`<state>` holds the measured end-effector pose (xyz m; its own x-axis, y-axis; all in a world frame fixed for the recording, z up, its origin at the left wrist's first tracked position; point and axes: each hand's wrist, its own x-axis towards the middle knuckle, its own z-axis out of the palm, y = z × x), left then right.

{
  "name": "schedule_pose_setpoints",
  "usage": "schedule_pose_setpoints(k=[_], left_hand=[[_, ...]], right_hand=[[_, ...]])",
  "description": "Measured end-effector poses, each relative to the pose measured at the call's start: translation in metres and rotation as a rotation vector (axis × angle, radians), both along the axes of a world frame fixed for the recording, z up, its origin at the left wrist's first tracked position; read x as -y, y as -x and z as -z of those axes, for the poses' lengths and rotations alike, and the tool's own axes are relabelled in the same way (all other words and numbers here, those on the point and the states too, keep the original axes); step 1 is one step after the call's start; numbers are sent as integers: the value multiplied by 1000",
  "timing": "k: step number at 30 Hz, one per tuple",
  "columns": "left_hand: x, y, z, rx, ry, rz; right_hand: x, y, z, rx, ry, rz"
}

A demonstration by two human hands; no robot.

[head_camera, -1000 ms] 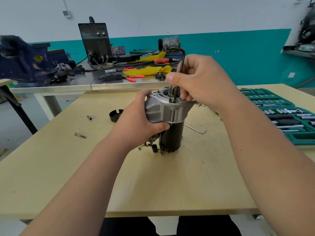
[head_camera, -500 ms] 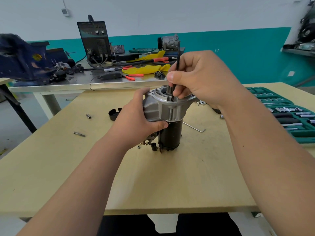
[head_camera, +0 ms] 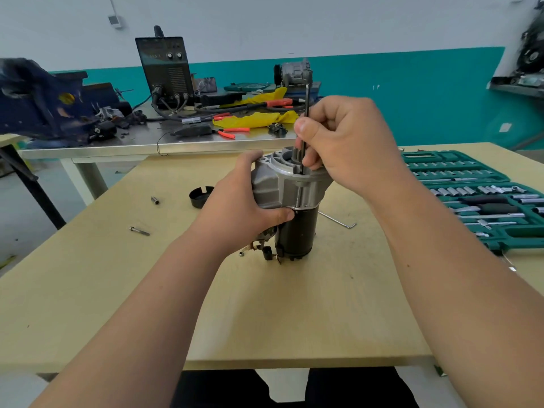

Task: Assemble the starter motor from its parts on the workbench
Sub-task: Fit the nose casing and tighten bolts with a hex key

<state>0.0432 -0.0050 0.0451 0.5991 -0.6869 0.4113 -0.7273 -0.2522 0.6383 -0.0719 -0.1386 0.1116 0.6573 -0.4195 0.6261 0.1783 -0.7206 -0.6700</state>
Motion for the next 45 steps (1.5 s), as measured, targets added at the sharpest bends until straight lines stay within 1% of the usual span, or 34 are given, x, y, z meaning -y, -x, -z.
schedule_pose_setpoints(k=[4, 5, 6, 7, 8, 9, 10, 11, 12, 13, 14, 15, 17, 19, 20, 25, 28, 32, 34, 36, 37, 38, 39, 42, 43, 44, 45], left_hand=[[3, 2, -2, 0, 3, 4], [4, 3, -1, 1, 2, 9], [4, 3, -1, 0, 8, 12], [3, 3, 0, -5, 19, 14], [2, 2, 1, -15, 35, 17], [1, 1, 3, -31, 53, 22], [-2, 0, 5, -52, 73, 27], [-6, -2, 7, -75, 94, 28], [-10, -4, 11, -97, 118, 25], [-15, -6, 15, -115, 145, 19], [-20, -9, 19, -131, 173, 13], [-25, -13, 23, -145, 202, 8], [-34, -21, 28, -165, 247, -6], [-39, -29, 27, -159, 247, -12], [-41, -33, 25, -151, 235, -12], [-44, -38, 21, -96, 201, 2], [-45, -38, 21, -97, 213, 20], [-50, -34, 24, -122, 218, 59], [-56, -30, 27, -130, 224, 73], [-61, -26, 31, -122, 237, 71], [-63, -25, 34, -122, 248, 68], [-65, -25, 37, -129, 260, 69], [-66, -25, 40, -136, 271, 69], [-69, -28, 45, -175, 316, 70], [-69, -30, 47, -185, 329, 62], [-69, -31, 48, -195, 341, 55], [-70, -32, 49, -210, 352, 51]], right_hand=[[0, -2, 3, -1, 50, 39], [0, 0, 4, 32, 38, 24], [3, 1, 4, 103, -18, -8], [8, 3, 4, 209, -146, -71], [17, 4, 4, 315, -325, -139], [29, 2, 7, 370, -500, -166], [42, 0, 13, 353, -614, -116], [54, -3, 20, 227, -616, 20], [63, -7, 32, -3, -511, 179], [69, -10, 48, -245, -367, 275], [71, -13, 64, -429, -255, 312], [70, -17, 79, -554, -203, 301], [63, -26, 99, -739, -93, 250], [51, -39, 109, -905, 150, 242], [45, -44, 111, -932, 222, 254], [24, -59, 110, -892, 333, 307], [19, -60, 108, -869, 405, 308], [17, -71, 109, -936, 544, 323], [19, -79, 110, -980, 554, 277], [25, -87, 113, -1026, 535, 175], [30, -90, 113, -1021, 489, 136], [33, -92, 110, -967, 409, 111], [37, -93, 102, -874, 300, 109], [35, -95, 59, -460, -6, 169], [27, -94, 45, -343, -71, 215], [17, -94, 32, -275, -84, 239], [5, -94, 23, -248, -55, 240]])
